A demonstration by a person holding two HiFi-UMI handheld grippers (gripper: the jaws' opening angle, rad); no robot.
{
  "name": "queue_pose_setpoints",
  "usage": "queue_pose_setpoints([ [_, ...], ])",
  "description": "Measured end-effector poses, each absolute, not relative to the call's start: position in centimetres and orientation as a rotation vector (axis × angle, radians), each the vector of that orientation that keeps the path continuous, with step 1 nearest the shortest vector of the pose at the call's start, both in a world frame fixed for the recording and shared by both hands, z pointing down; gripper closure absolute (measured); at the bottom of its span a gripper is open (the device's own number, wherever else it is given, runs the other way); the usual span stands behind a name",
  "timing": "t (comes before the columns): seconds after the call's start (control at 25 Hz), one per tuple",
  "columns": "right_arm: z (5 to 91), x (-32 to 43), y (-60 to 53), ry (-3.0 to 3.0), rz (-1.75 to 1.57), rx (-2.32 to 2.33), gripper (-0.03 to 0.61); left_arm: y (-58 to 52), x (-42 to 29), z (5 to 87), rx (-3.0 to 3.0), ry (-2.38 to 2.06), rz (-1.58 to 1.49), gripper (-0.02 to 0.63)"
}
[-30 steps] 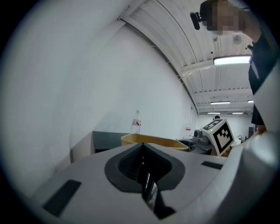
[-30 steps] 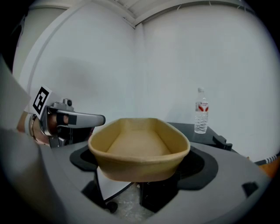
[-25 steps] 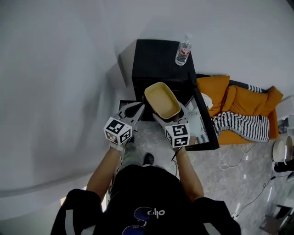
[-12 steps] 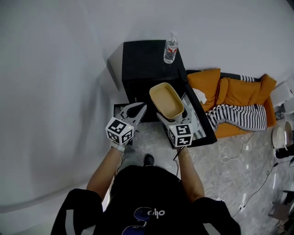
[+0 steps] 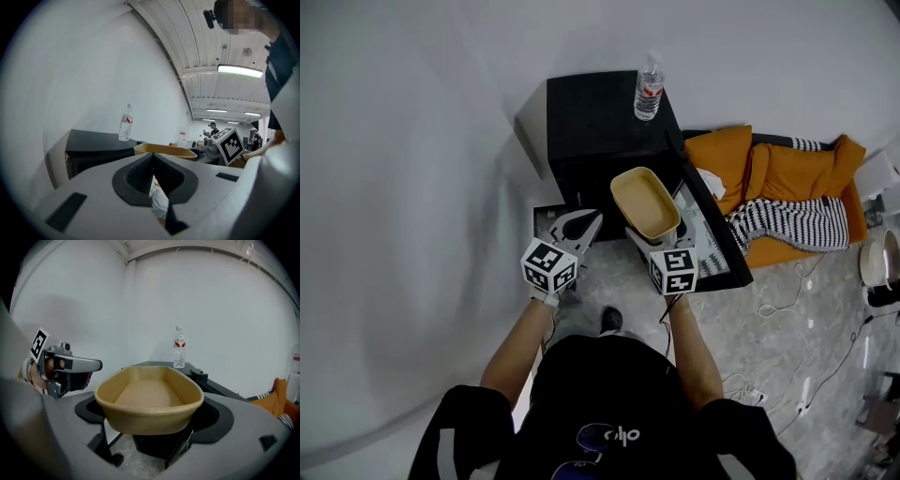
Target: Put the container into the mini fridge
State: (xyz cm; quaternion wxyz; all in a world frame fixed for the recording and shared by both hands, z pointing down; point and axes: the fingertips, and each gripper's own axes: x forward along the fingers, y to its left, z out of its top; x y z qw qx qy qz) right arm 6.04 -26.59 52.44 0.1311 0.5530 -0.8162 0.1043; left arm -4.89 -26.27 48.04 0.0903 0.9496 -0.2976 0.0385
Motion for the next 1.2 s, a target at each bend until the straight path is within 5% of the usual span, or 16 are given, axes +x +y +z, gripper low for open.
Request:
queue_pose_setpoints([
  [1.2,62.5,4.1,-34.2,-2.261,0.368,1.686,0.037,-30.5,-10.0,59.4,2.68,-0.815,0.244,0.607],
])
